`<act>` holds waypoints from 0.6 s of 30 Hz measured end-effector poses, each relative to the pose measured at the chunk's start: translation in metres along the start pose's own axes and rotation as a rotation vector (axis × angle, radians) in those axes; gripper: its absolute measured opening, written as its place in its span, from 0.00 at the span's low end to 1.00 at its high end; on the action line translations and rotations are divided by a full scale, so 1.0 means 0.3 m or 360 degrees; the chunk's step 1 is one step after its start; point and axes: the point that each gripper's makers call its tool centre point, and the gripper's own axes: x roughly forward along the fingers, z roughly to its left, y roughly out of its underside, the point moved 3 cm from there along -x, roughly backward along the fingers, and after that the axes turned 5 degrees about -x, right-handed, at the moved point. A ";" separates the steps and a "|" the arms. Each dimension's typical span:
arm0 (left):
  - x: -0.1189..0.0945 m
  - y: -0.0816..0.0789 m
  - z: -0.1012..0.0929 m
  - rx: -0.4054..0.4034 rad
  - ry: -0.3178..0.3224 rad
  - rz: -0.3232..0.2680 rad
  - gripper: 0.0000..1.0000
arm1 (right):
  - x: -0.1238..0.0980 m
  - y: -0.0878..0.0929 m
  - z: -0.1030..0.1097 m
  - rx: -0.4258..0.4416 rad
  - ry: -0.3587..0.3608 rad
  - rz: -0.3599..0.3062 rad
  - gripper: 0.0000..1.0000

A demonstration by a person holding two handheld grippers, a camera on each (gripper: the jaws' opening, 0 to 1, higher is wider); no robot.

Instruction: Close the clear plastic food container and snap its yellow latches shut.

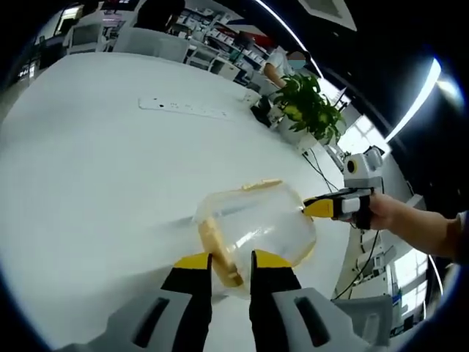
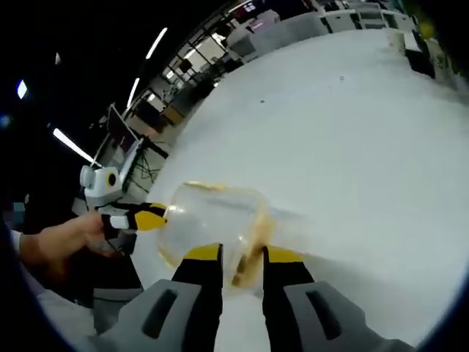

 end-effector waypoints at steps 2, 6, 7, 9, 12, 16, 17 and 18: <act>0.003 -0.002 0.001 0.0007 -0.0001 -0.0006 0.11 | -0.001 0.001 0.003 0.0003 0.0000 0.0002 0.16; 0.005 -0.008 0.002 0.0010 0.0000 -0.0013 0.13 | -0.003 -0.001 0.004 0.0003 -0.0003 0.0002 0.18; 0.006 -0.010 0.005 0.0000 0.0003 -0.0012 0.13 | -0.004 -0.001 0.003 0.0001 -0.0002 -0.0002 0.19; 0.008 -0.015 0.007 -0.0015 0.0012 -0.0007 0.14 | -0.006 -0.002 0.006 -0.0008 0.0011 -0.0018 0.20; 0.009 -0.027 -0.001 0.0082 0.0006 0.0000 0.16 | -0.006 -0.001 0.013 -0.0103 0.0050 -0.0011 0.22; 0.006 -0.040 -0.004 0.0275 -0.0036 0.0045 0.19 | -0.017 -0.001 0.037 -0.0321 0.0102 0.0022 0.25; 0.003 -0.048 -0.005 0.0338 -0.0060 0.0051 0.20 | -0.021 -0.007 0.037 -0.0367 0.0126 0.0012 0.25; 0.001 -0.055 -0.008 0.0394 -0.0068 0.0051 0.20 | -0.027 -0.011 0.038 -0.0409 0.0150 0.0012 0.26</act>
